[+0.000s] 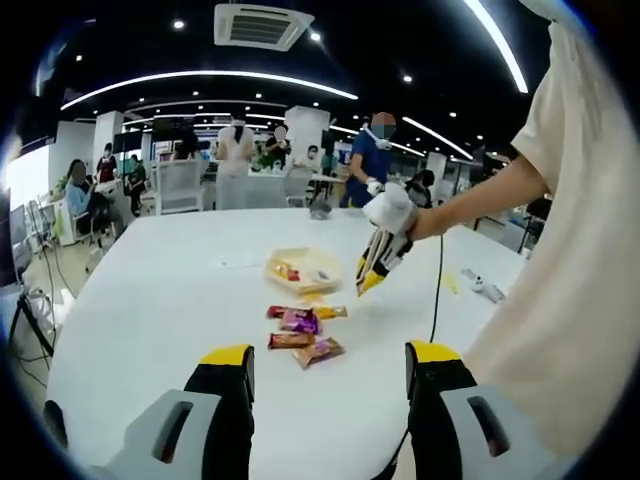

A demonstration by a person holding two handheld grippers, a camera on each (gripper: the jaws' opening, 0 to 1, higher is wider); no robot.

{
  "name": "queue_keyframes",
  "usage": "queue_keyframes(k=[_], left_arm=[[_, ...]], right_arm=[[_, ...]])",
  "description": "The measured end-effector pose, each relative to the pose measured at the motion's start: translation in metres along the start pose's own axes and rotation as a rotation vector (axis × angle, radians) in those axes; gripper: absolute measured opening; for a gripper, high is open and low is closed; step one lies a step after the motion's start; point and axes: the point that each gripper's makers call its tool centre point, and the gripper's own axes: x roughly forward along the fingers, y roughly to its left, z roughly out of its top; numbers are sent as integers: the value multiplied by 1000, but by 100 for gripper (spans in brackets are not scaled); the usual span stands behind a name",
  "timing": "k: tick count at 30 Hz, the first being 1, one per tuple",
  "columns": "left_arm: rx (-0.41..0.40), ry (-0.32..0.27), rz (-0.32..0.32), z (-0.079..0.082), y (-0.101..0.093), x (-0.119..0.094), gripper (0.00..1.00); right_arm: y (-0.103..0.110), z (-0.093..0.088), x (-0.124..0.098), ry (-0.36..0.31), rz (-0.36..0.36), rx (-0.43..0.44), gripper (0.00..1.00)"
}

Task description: Place the target food into the container with the food tongs after gripping and lifting it, then release it inside without dropping or visibly crushing the food.

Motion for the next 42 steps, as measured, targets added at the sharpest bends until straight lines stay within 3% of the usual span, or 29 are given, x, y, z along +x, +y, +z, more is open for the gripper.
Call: queue_keyframes(k=[29, 42], left_arm=[[-11, -9, 25, -1, 8, -6, 60], [-24, -5, 31, -3, 12, -5, 60]], right_arm=[[-69, 58, -30, -92, -113, -14, 19], [-85, 69, -34, -97, -134, -25, 19]])
